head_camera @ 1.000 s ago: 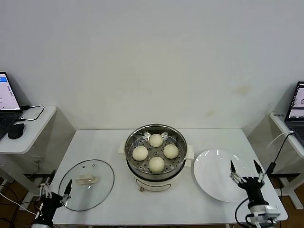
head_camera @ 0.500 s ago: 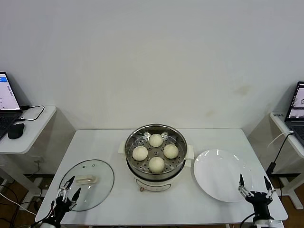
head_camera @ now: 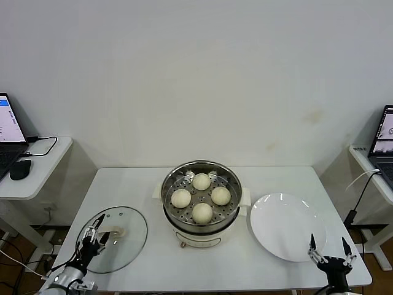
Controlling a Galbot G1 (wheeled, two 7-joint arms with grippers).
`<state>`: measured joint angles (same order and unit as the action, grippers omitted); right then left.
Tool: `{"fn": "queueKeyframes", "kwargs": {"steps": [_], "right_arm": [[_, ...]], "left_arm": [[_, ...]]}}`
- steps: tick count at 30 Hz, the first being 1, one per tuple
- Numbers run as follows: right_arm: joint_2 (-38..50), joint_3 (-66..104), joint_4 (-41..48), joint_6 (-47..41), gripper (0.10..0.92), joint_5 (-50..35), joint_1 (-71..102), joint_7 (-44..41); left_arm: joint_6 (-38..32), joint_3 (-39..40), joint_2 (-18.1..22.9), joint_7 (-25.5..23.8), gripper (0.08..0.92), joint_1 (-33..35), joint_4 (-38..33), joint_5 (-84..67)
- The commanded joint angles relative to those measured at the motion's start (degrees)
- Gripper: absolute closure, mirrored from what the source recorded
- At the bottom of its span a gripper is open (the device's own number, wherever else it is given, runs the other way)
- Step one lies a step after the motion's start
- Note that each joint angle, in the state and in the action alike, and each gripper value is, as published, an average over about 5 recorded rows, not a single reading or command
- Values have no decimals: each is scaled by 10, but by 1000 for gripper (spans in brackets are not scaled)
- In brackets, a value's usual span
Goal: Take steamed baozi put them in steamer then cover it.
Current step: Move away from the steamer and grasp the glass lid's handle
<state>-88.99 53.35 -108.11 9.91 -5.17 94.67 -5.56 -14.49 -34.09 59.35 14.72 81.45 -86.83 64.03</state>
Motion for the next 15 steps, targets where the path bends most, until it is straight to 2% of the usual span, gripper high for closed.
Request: {"fn": "queueKeyframes", "kwargs": {"steps": [1,8,15], "right_arm": [[-5,0,0,1,203,8,5,1],[-5,-4,-2,2,203,11,7,0],[-5,-7,-2,2,203,11,6,0]], "left_arm": [[1,28,-3,-2,177,-65,64,-5],[1,28,0,2,202,-67,74,-11],[0,28,2,6,386,-62,74,-15]]}}
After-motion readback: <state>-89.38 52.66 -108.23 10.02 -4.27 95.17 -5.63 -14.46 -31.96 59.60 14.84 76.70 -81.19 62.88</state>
